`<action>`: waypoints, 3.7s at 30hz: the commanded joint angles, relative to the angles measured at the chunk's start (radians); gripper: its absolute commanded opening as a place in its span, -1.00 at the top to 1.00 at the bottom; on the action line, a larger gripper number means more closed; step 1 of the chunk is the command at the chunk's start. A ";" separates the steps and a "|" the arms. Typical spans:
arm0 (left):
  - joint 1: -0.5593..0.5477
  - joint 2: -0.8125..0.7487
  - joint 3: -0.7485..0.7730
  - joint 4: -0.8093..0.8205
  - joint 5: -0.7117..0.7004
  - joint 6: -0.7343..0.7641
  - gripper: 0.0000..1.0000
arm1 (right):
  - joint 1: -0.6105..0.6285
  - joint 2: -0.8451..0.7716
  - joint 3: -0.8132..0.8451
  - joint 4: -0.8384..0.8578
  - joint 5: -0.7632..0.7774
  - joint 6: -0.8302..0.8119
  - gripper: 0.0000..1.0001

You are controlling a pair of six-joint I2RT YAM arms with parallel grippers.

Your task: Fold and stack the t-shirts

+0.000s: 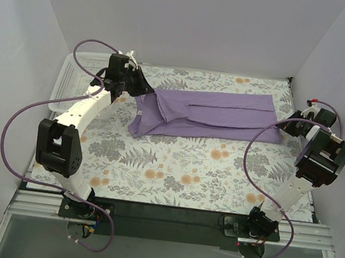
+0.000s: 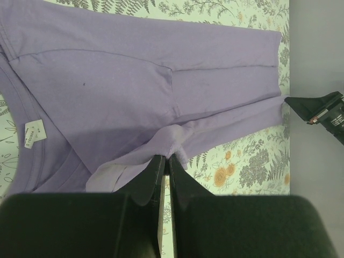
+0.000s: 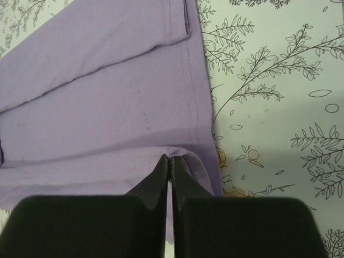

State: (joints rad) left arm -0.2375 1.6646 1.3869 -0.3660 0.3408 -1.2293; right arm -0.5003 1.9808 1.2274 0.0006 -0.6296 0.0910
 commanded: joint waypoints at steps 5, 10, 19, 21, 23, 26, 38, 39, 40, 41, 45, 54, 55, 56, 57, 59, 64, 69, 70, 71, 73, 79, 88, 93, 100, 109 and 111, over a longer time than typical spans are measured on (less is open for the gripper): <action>0.010 0.026 0.063 0.010 0.006 0.025 1.00 | 0.016 0.018 0.070 0.026 0.016 0.013 0.49; 0.010 0.053 0.095 0.006 0.004 0.037 1.00 | 0.017 0.006 0.061 0.027 0.010 0.007 0.15; 0.010 0.127 0.158 -0.005 -0.013 0.056 1.00 | 0.017 -0.051 0.027 0.027 -0.015 -0.022 -0.16; 0.012 0.139 0.181 -0.008 -0.013 0.059 1.00 | 0.017 -0.065 0.014 0.029 -0.037 -0.031 -0.17; 0.012 0.158 0.199 -0.011 -0.013 0.060 1.00 | 0.017 -0.080 -0.003 0.029 -0.061 -0.053 -0.18; 0.014 0.184 0.238 -0.019 -0.016 0.068 1.00 | 0.016 -0.100 -0.025 0.027 -0.111 -0.080 -0.19; 0.014 0.297 0.359 -0.067 -0.006 0.145 1.00 | 0.017 -0.132 -0.106 0.021 -0.182 -0.123 -0.20; 0.014 0.303 0.363 -0.065 0.003 0.148 1.00 | 0.017 -0.132 -0.109 0.021 -0.183 -0.125 -0.20; 0.014 0.316 0.380 -0.067 0.007 0.149 1.00 | 0.017 -0.132 -0.109 0.019 -0.183 -0.126 -0.20; 0.014 0.322 0.386 -0.070 0.007 0.149 1.00 | 0.016 -0.134 -0.112 0.019 -0.185 -0.126 -0.20; 0.014 0.349 0.420 -0.079 -0.017 0.152 1.00 | 0.017 -0.135 -0.118 0.018 -0.188 -0.131 -0.21; 0.015 0.406 0.463 -0.091 -0.049 0.145 1.00 | 0.017 -0.142 -0.128 0.015 -0.196 -0.140 -0.22; 0.015 0.411 0.466 -0.093 -0.049 0.142 1.00 | 0.017 -0.142 -0.129 0.013 -0.196 -0.140 -0.22; 0.017 0.417 0.471 -0.091 -0.054 0.139 1.00 | 0.017 -0.145 -0.132 0.012 -0.199 -0.143 -0.22; 0.015 0.434 0.475 -0.093 -0.052 0.134 1.00 | 0.017 -0.146 -0.134 0.010 -0.199 -0.145 -0.22; 0.017 0.454 0.506 -0.105 -0.054 0.122 0.78 | 0.017 -0.152 -0.138 0.006 -0.202 -0.148 -0.22; 0.026 0.544 0.644 -0.137 -0.095 0.061 -0.16 | 0.017 -0.184 -0.166 0.001 -0.208 -0.172 -0.23; 0.052 0.517 0.724 -0.093 -0.092 0.007 -0.18 | 0.034 -0.226 -0.184 -0.108 -0.213 -0.253 -0.23; 0.053 0.494 0.712 -0.080 -0.088 0.017 -0.18 | 0.039 -0.235 -0.187 -0.123 -0.216 -0.270 -0.23; 0.055 0.466 0.669 -0.070 -0.086 0.030 -0.18 | 0.049 -0.235 -0.186 -0.149 -0.231 -0.318 -0.22; 0.056 0.356 0.585 -0.030 -0.088 0.068 -0.18 | 0.063 -0.241 -0.184 -0.212 -0.248 -0.370 -0.23; 0.084 -0.079 0.004 0.104 -0.088 0.114 -0.46 | 0.158 -0.221 -0.109 -0.434 -0.272 -0.641 -0.23; 0.110 -0.564 -0.553 0.093 0.030 0.140 -0.46 | 0.224 -0.198 0.053 -0.484 -0.015 -0.605 -0.09; 0.110 -0.657 -0.653 0.082 0.072 0.154 -0.43 | 0.236 -0.151 0.121 -0.481 0.165 -0.544 0.02; 0.110 -0.628 -0.709 0.114 0.138 0.143 -0.29 | 0.250 -0.148 0.118 -0.482 0.205 -0.550 0.09; 0.110 -0.631 -0.756 0.144 0.142 0.137 -0.28 | 0.218 -0.088 0.190 -0.462 0.372 -0.453 0.10; 0.110 -0.634 -0.755 0.144 0.139 0.139 -0.28 | 0.213 -0.062 0.208 -0.465 0.392 -0.438 0.11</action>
State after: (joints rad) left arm -0.1307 1.0477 0.6308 -0.2485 0.4622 -1.0996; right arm -0.2802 1.8839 1.3769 -0.4755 -0.2993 -0.3939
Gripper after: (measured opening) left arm 0.641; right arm 0.449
